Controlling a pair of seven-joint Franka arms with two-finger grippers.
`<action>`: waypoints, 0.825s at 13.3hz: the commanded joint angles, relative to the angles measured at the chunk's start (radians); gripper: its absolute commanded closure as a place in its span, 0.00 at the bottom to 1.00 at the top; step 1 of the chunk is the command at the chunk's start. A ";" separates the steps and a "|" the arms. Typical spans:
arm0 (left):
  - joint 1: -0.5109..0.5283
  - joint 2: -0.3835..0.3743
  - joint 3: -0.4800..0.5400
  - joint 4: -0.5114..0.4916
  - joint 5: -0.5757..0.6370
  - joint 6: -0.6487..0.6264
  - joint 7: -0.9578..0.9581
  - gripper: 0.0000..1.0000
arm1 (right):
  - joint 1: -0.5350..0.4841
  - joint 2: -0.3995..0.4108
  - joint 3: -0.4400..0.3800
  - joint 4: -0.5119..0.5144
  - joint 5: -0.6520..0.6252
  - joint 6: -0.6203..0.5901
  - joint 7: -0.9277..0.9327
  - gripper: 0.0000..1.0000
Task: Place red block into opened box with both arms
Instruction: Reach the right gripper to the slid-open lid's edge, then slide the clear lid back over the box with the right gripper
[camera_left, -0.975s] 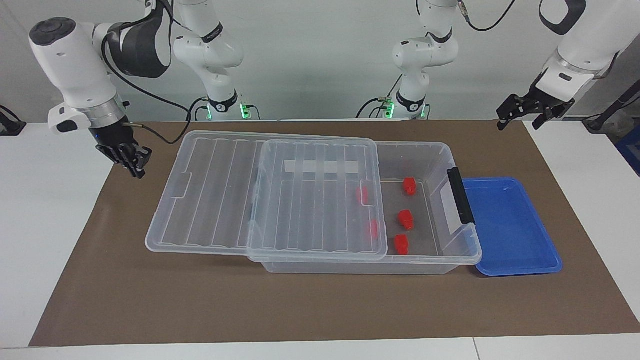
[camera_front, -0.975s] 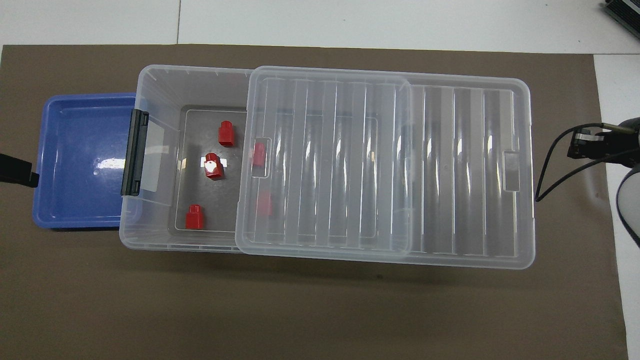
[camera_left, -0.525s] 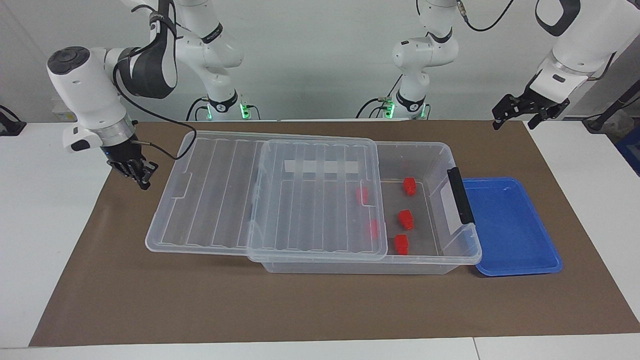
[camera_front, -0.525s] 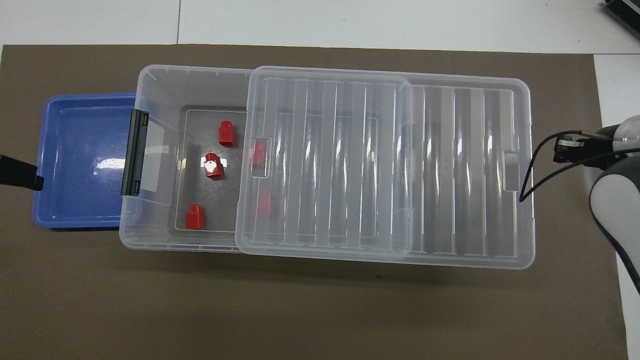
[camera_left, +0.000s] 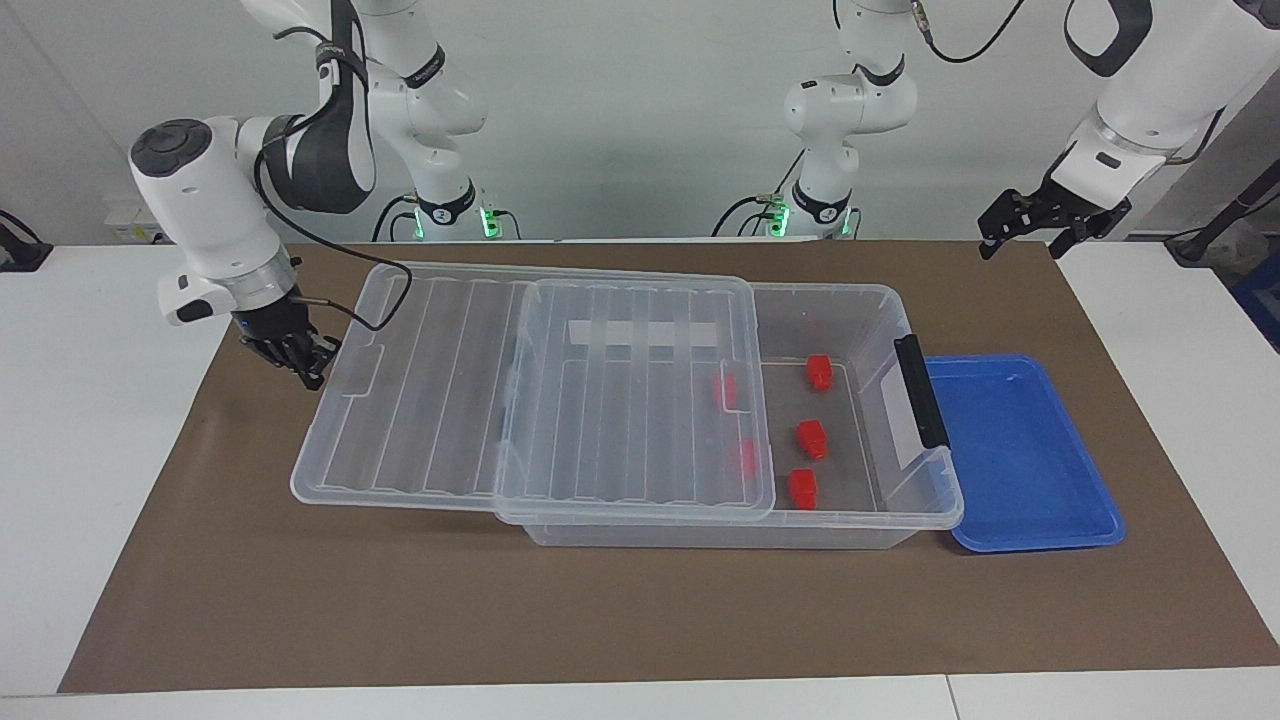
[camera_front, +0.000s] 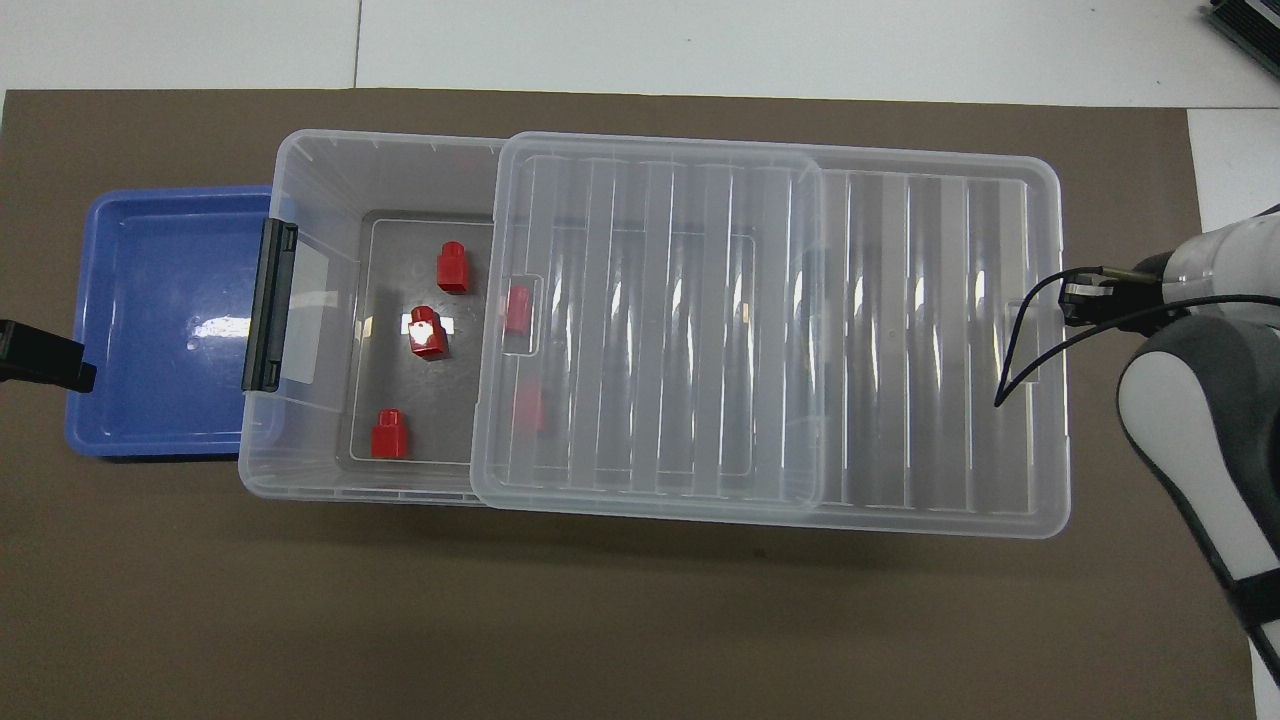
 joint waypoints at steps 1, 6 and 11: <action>-0.108 -0.035 0.119 -0.040 0.013 0.011 0.008 0.00 | 0.039 -0.001 0.005 -0.014 0.019 0.024 0.000 1.00; -0.114 -0.035 0.140 -0.036 0.013 0.011 0.014 0.00 | 0.161 -0.003 0.005 -0.014 0.021 0.017 0.000 1.00; -0.113 -0.035 0.140 -0.037 0.013 0.022 0.013 0.00 | 0.267 -0.003 0.005 -0.015 0.021 0.021 0.000 1.00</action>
